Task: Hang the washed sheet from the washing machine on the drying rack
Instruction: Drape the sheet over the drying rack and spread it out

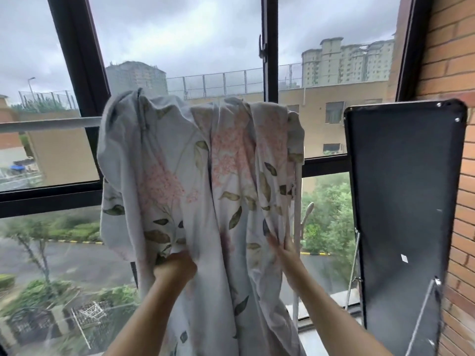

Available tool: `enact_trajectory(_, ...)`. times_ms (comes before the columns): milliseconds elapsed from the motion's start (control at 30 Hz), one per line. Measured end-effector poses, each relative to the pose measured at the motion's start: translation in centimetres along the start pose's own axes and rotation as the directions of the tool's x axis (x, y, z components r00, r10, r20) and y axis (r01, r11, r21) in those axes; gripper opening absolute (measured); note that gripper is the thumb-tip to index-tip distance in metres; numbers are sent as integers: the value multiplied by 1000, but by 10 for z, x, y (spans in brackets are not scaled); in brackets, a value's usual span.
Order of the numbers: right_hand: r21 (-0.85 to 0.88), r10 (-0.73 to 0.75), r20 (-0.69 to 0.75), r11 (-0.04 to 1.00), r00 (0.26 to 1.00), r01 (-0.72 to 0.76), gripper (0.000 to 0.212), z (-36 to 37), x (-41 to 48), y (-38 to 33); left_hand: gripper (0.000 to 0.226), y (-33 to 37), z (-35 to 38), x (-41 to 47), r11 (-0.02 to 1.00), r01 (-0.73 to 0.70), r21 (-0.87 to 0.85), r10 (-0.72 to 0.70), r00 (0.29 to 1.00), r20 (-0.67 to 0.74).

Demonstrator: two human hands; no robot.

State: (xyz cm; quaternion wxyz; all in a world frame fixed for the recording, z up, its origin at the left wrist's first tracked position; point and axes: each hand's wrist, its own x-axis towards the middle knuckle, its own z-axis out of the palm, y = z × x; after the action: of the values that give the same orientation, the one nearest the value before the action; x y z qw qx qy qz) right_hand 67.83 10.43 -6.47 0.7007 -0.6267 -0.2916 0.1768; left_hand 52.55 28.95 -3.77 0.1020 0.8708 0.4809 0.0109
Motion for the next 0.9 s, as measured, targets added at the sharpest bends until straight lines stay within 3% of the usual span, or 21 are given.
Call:
enact_trajectory(67, 67, 31, 49, 997, 998, -35, 84, -2, 17, -37, 38, 19, -32, -8, 995, -91, 38, 94, 991, -99)
enact_trajectory(133, 182, 67, 89, 980, 994, -83, 73, -7, 32, -72, 38, 42, -66, -19, 985, -170, 27, 172, 965, -199)
enact_trajectory(233, 321, -34, 130, 947, 991, -9, 53, -18, 50, -116, 34, 72, -109, -29, 947, -298, -119, 248, 916, -316)
enact_trajectory(300, 346, -105, 142, 937, 984, 50, 35, -20, 59, -146, 25, 90, -137, -34, 825, -476, -305, 320, 838, -442)
enact_trajectory(400, 343, -208, 129, 927, 969, 154, 16, -15, 69, -190, 15, 119, -177, -38, 673, -658, -339, 371, 696, -614)
enact_trajectory(467, 317, -252, 85, 924, 964, 214, 18, -11, 78, -209, 19, 139, -197, -35, 602, -680, -420, 443, 721, -532)
enact_trajectory(533, 251, -275, 66, 935, 959, 251, 37, -8, 86, -228, 35, 157, -210, -32, 517, -613, -598, 527, 778, -342)
enact_trajectory(633, 151, -234, 176, 966, 956, 208, 70, -16, 98, -248, 32, 174, -223, -26, 420, -603, -678, 510, 775, -373)
enact_trajectory(733, 148, -210, 196, 972, 958, 183, 53, -18, 108, -254, 16, 181, -252, -11, 261, -522, -812, 395, 825, -403)
enact_trajectory(767, 66, -254, 159, 967, 954, 247, 42, -17, 114, -256, 25, 182, -270, -5, 192, -477, -858, 357, 848, -392)
enact_trajectory(800, -133, -333, 117, 928, 936, 347, 32, -15, 118, -255, 31, 180, -285, 4, 130, -432, -892, 305, 874, -379)
enact_trajectory(833, -386, -444, 117, 804, 888, 453, 27, -13, 124, -257, 34, 178, -303, 8, 74, -410, -909, 247, 891, -381)
enact_trajectory(900, -739, -598, 195, 432, 778, 517, 24, -9, 129, -260, 34, 166, -328, 12, 47, -413, -910, 134, 905, -404)
